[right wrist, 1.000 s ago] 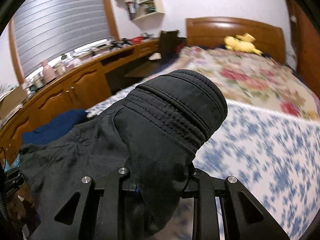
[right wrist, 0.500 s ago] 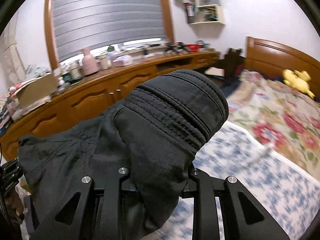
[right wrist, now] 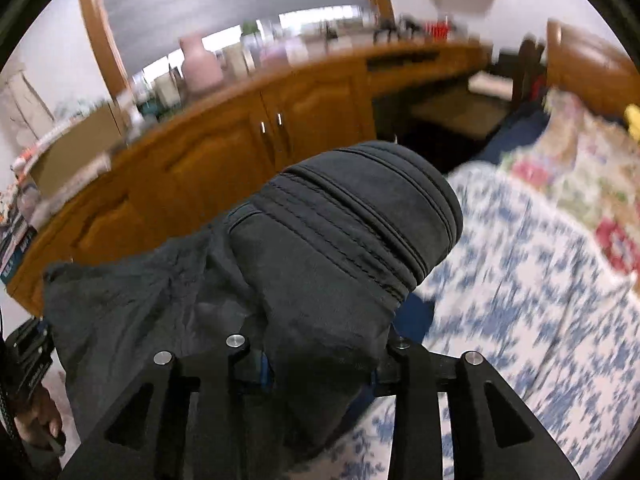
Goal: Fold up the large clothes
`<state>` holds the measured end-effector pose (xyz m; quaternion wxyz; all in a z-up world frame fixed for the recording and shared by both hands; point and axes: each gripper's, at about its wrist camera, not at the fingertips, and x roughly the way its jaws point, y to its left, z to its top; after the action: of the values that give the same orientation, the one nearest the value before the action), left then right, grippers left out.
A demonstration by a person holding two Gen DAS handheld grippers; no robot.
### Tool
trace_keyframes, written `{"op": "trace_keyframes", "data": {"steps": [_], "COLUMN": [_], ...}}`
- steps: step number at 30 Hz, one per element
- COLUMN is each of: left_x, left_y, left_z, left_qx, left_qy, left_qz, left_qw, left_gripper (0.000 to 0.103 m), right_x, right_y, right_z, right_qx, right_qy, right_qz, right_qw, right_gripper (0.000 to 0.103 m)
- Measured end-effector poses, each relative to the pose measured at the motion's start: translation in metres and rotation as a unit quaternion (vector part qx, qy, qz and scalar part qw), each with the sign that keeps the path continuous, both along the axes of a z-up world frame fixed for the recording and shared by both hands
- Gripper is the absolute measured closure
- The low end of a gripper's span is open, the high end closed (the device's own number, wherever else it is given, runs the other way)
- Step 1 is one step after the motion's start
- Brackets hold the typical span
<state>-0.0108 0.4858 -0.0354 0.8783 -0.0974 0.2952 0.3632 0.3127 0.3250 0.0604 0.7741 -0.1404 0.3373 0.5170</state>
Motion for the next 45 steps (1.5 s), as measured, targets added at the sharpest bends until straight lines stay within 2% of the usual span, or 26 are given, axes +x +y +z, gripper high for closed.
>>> {"op": "trace_keyframes", "data": {"steps": [1, 4, 5, 7, 9, 11, 13, 14, 15, 21, 24, 28, 40, 45], "left_x": [-0.002, -0.007, -0.009, -0.014, -0.019, -0.024, -0.026, -0.027, -0.029, -0.028, -0.028, -0.027, -0.01, -0.001], "left_y": [0.0, -0.002, -0.003, -0.006, -0.008, -0.014, -0.021, -0.026, -0.031, -0.061, -0.073, -0.094, -0.16, -0.192], "left_z": [-0.003, 0.0, 0.0, 0.003, 0.007, 0.012, 0.017, 0.021, 0.025, 0.047, 0.055, 0.063, 0.055, 0.049], "left_qx": [0.0, -0.004, -0.005, -0.009, -0.013, -0.008, -0.004, -0.002, 0.002, 0.026, 0.029, 0.032, 0.012, -0.013], "left_qy": [-0.002, -0.007, -0.007, -0.017, -0.032, -0.048, -0.055, -0.061, -0.068, -0.077, -0.085, -0.094, -0.093, -0.092], "left_qz": [0.004, 0.005, 0.006, 0.009, 0.001, -0.007, -0.013, -0.02, -0.027, -0.052, -0.065, -0.085, -0.145, -0.183], "left_qw": [1.0, 1.0, 0.9999, 0.9998, 0.9994, 0.9988, 0.9984, 0.9979, 0.9973, 0.9953, 0.9938, 0.9914, 0.985, 0.9787], "left_gripper": [0.089, 0.087, 0.086, 0.081, 0.06, 0.053, 0.031, 0.016, 0.014, 0.012, 0.012, 0.012, 0.011, 0.012], "right_x": [0.005, 0.01, 0.01, 0.0, -0.003, -0.008, -0.025, -0.031, -0.038, -0.068, -0.086, -0.09, -0.118, -0.132], "right_y": [-0.002, -0.002, -0.002, -0.005, -0.008, -0.011, -0.019, -0.023, -0.029, -0.062, -0.081, -0.113, -0.186, -0.22], "right_z": [-0.004, -0.012, -0.014, -0.016, -0.014, -0.012, -0.011, -0.008, -0.007, 0.004, 0.001, -0.011, -0.015, -0.014], "right_qx": [-0.002, -0.004, -0.01, -0.022, -0.027, -0.025, -0.016, -0.01, -0.004, 0.028, 0.037, 0.047, 0.069, 0.078], "right_qy": [-0.003, -0.005, -0.016, -0.049, -0.072, -0.088, -0.109, -0.118, -0.124, -0.133, -0.137, -0.138, -0.134, -0.146], "right_qz": [-0.005, 0.001, 0.009, 0.011, 0.01, 0.009, 0.008, 0.008, 0.009, 0.023, 0.031, 0.032, -0.011, -0.043], "right_qw": [1.0, 1.0, 1.0, 0.999, 0.997, 0.996, 0.994, 0.993, 0.992, 0.99, 0.989, 0.989, 0.988, 0.985], "right_gripper": [0.061, 0.045, 0.04, 0.039, 0.038, 0.037, 0.037, 0.037, 0.037, 0.037, 0.033, 0.031, 0.023, 0.018]}}
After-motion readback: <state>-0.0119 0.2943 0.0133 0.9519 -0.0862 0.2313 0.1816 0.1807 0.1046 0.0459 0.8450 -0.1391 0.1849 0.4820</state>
